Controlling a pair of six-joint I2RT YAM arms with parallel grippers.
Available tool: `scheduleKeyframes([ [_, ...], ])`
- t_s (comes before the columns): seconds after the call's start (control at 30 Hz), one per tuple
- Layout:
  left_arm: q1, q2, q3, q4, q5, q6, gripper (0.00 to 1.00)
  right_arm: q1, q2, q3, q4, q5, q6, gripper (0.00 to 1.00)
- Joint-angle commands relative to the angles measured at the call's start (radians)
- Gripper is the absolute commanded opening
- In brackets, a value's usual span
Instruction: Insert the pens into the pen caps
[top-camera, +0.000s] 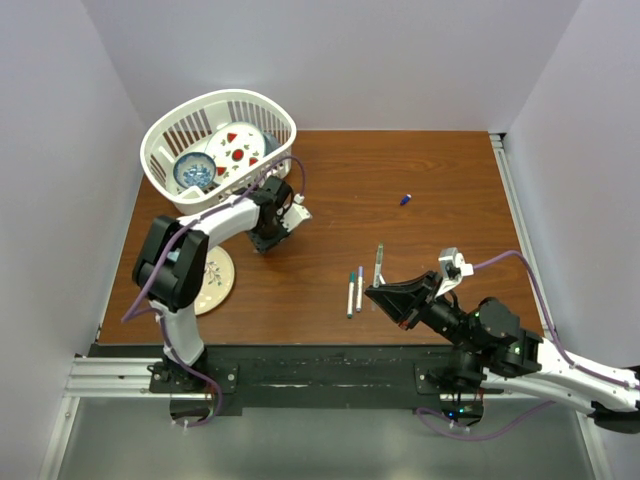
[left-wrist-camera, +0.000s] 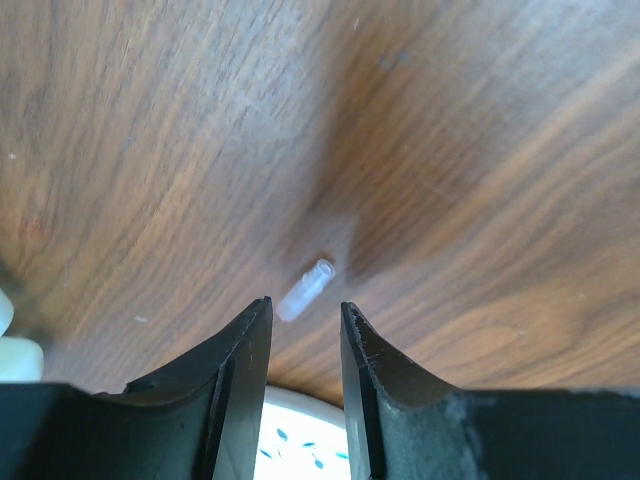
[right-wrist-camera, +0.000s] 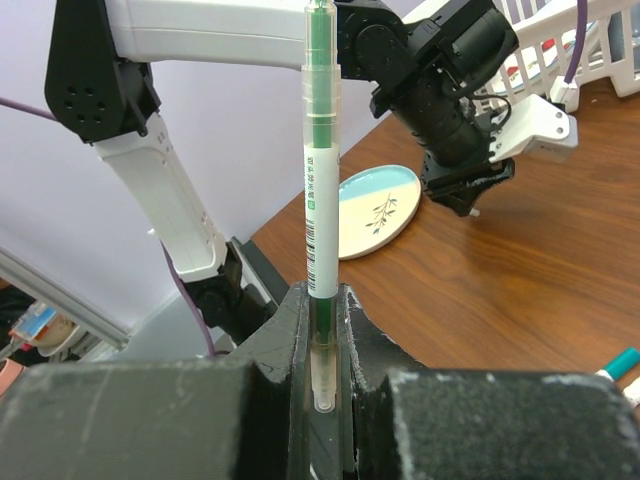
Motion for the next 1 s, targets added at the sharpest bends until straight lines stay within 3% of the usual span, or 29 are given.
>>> scheduleKeyframes([
  [0.0, 0.010, 0.035, 0.043, 0.013, 0.011, 0.021, 0.38, 0.002, -0.018, 0.043, -0.004, 0.034, -0.019, 0.00],
  [0.17, 0.017, 0.044, 0.026, 0.017, 0.011, 0.020, 0.36, 0.004, -0.041, 0.044, -0.004, 0.039, -0.019, 0.00],
  [0.27, 0.018, 0.064, 0.030, -0.002, 0.002, 0.001, 0.30, 0.002, -0.052, 0.049, -0.025, 0.036, -0.014, 0.00],
  [0.37, 0.018, 0.090, 0.052, -0.052, 0.067, -0.012, 0.20, 0.002, -0.058, 0.047, -0.030, 0.027, -0.016, 0.00],
  [0.4, 0.020, 0.095, 0.055, -0.055, 0.083, -0.015, 0.08, 0.004, -0.054, 0.047, -0.034, 0.028, -0.014, 0.00],
  [0.47, 0.021, 0.101, 0.061, -0.068, 0.121, -0.035, 0.00, 0.002, -0.047, 0.055, -0.039, 0.028, -0.011, 0.00],
  [0.73, 0.023, 0.021, 0.115, -0.030, 0.328, -0.207, 0.00, 0.002, 0.057, 0.050, -0.076, 0.060, 0.030, 0.00],
  [0.87, 0.021, -0.132, 0.060, 0.111, 0.446, -0.348, 0.00, 0.004, 0.155, 0.012, -0.054, 0.015, 0.024, 0.00],
  [0.97, 0.023, -0.259, -0.015, 0.265, 0.515, -0.524, 0.00, 0.002, 0.209, -0.055, 0.089, -0.056, -0.017, 0.00],
])
